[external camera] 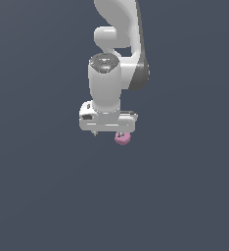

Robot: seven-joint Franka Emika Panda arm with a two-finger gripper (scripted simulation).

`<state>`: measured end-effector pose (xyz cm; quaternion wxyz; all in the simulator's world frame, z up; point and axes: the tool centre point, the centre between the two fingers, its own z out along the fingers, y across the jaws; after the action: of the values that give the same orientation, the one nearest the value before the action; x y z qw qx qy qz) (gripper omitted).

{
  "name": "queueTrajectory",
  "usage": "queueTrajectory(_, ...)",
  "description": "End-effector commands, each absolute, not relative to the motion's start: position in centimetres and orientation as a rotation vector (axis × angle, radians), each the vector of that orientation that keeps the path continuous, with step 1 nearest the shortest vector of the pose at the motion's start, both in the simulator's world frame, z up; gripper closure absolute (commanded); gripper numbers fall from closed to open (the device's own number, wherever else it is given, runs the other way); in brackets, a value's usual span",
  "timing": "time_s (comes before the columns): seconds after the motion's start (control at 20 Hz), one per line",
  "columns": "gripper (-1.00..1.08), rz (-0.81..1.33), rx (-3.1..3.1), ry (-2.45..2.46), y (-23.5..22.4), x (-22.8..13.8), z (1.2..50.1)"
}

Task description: Pick up the object and move it to a goal position.

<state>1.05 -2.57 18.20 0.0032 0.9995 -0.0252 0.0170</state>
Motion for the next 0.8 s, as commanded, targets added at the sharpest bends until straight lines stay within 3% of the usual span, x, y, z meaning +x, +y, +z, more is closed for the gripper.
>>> queueTrajectory(0.0, -0.92, 0.053, 3.134, -0.079, -2.6, 1.0, 18.2)
queueTrajectory(0.75, -0.92, 0.045, 3.144, -0.107, -4.3, 0.9, 17.8)
